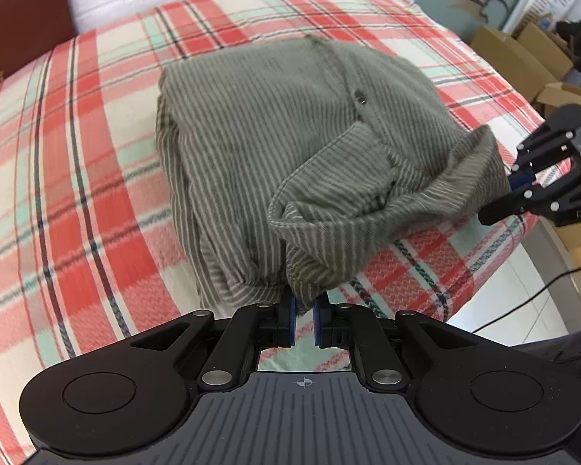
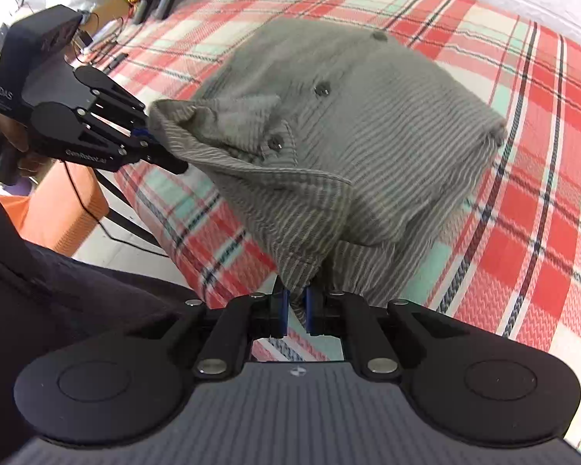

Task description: Fold clothes

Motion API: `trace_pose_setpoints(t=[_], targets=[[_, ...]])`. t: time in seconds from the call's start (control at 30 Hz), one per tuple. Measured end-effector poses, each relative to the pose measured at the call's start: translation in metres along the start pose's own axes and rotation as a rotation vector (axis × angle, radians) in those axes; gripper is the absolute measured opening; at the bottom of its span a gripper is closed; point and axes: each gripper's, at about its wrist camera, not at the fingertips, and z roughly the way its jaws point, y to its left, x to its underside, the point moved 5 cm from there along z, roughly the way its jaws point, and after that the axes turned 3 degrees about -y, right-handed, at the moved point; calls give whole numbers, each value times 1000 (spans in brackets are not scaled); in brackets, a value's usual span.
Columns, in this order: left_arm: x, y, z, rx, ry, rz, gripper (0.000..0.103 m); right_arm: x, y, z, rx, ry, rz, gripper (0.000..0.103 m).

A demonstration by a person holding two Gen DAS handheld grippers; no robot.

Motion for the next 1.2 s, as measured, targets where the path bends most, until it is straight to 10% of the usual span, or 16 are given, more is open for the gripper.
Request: trace_pose_setpoints(t=[0.1, 0.17, 0.47, 0.63, 1.0, 1.07, 1.13, 1.2], targets=[[4, 1, 1, -8, 0, -25, 11, 4, -1, 2, 14, -18, 20, 12], [8, 2, -1, -9, 9, -34, 32, 5, -2, 1, 22, -34, 34, 13], [27, 24, -42, -27, 10, -130, 33, 26, -11, -27, 19, -18, 104, 29], [-8, 49, -64, -32, -132, -250, 48, 13, -37, -65, 20, -171, 313, 47], [-69, 77, -8, 40, -169, -372, 51, -34, -91, -25, 46, -350, 663, 48], [-70, 76, -4, 61, -166, -382, 50, -36, -96, -20, 16, -368, 719, 46], [-68, 77, 2, 63, -145, -381, 4, -36, -101, -15, 5, -359, 752, 9], [-61, 79, 8, 74, -120, -381, 2, -35, -107, -11, -1, -353, 790, 5]])
